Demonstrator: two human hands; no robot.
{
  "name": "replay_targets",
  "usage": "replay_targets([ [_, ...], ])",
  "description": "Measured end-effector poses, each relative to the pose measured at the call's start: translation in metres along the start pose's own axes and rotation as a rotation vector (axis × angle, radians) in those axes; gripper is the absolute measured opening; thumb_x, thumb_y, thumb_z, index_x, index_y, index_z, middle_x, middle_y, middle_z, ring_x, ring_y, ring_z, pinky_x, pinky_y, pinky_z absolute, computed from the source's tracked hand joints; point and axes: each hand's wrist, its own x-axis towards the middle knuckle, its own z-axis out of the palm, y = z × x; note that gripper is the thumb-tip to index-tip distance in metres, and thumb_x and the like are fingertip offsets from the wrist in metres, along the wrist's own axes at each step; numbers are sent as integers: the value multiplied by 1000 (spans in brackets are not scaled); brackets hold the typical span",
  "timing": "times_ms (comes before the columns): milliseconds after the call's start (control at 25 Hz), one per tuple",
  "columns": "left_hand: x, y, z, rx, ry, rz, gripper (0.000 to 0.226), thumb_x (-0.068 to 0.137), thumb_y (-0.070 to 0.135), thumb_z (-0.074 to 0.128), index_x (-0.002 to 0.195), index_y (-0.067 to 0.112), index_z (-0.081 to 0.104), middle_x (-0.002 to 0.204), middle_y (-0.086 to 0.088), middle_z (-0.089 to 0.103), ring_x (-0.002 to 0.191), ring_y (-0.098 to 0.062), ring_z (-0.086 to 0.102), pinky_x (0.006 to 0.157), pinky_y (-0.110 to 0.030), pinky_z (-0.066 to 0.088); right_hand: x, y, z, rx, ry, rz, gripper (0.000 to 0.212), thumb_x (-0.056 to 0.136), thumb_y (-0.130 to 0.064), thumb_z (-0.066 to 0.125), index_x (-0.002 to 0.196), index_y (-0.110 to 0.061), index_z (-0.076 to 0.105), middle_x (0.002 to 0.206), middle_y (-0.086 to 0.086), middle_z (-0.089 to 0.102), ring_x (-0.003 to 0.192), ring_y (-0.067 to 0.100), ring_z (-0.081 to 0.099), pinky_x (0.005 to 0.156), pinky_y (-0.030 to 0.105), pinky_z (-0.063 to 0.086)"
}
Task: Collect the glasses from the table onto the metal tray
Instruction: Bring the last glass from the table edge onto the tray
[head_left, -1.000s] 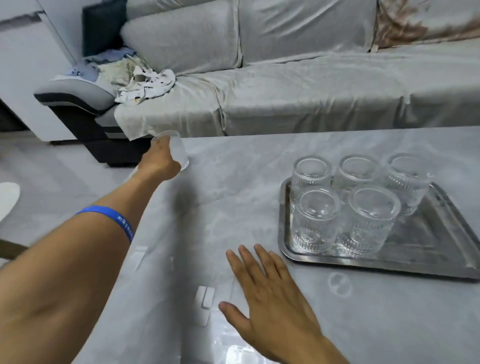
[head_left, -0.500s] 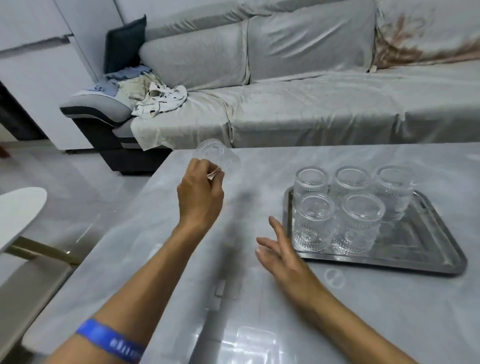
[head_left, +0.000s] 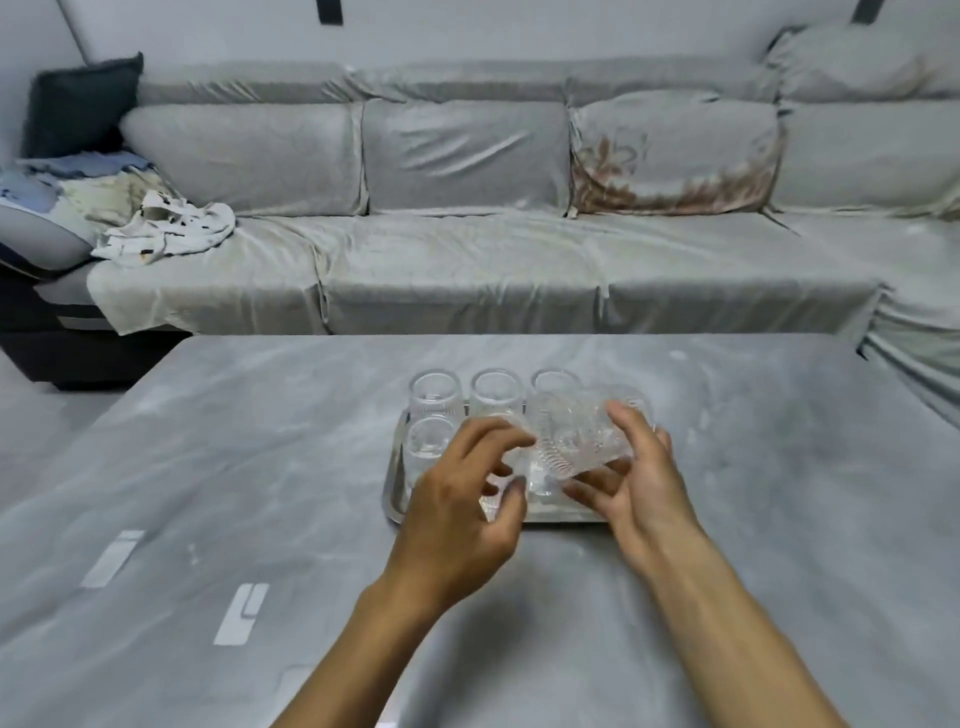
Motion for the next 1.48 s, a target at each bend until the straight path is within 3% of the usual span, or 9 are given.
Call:
replay_targets([
  [160, 19, -55, -28, 78, 190, -525, 38, 79, 22, 65, 114, 31, 56, 113, 8, 62, 97, -14, 64, 79, -33, 54, 29, 6, -26, -681, 217, -372, 54, 68, -42, 75, 111, -41, 42, 112, -4, 64, 86, 20, 62, 70, 37, 48],
  [280, 19, -91, -35, 302, -122, -711, 61, 73, 21, 69, 129, 29, 47, 122, 0, 63, 110, -26, 60, 92, -44, 49, 48, 22, -32, -937, 207, -483, 73, 66, -39, 80, 123, -35, 35, 124, -3, 57, 98, 21, 56, 74, 30, 35],
  [560, 7, -115, -30, 232, -237, -727, 33, 74, 32, 73, 105, 34, 63, 107, 12, 72, 97, -19, 68, 90, -45, 51, 56, 52, -17, -1047, 67, -507, 91, 57, -29, 86, 127, -39, 29, 110, -13, 54, 93, 13, 54, 72, 27, 36],
  [840, -1, -134, -37, 50, -203, -750, 60, 74, 12, 74, 130, 24, 56, 115, 2, 67, 99, -17, 64, 84, -32, 51, 74, 42, -33, -910, -133, -259, 100, 62, 0, 80, 136, -42, 26, 112, -14, 51, 89, 8, 58, 58, 15, 46],
  [960, 8, -157, -51, 162, -261, -720, 86, 69, 15, 80, 144, 22, 38, 137, -3, 57, 117, -22, 57, 96, -36, 47, 102, 21, -57, -1050, -237, -179, 96, 62, 9, 78, 140, -28, 35, 137, 6, 50, 119, 21, 52, 85, 33, 52],
  [1040, 21, -170, -61, 192, -416, -665, 107, 62, 24, 88, 149, 29, 26, 147, 1, 47, 130, -22, 48, 104, -36, 41, 119, 8, -68, -1212, -416, -161, 103, 62, 2, 83, 146, -27, 30, 147, 2, 43, 133, 14, 39, 106, 32, 36],
  [1200, 54, -190, -65, 288, -720, -581, 133, 46, 45, 92, 150, 39, 9, 155, 11, 32, 139, -15, 35, 110, -30, 32, 146, 1, -64, -1300, -699, -100, 113, 62, -11, 89, 145, -40, 19, 149, -16, 34, 135, 1, 30, 105, 11, 24],
  [1360, 65, -202, -57, 241, -723, -509, 129, 43, 45, 94, 147, 44, 18, 150, 10, 39, 132, -15, 42, 104, -28, 36, 162, 9, -64, -1271, -775, -130, 111, 60, -10, 90, 123, -66, 18, 133, -38, 29, 117, -26, 33, 89, -6, 23],
  [1480, 64, -206, -56, 196, -704, -467, 123, 44, 42, 95, 144, 44, 23, 148, 6, 40, 130, -18, 44, 105, -34, 39, 168, 11, -69, -1278, -758, -136, 114, 55, -19, 93, 115, -79, 17, 131, -43, 31, 120, -23, 34, 91, -5, 24],
])
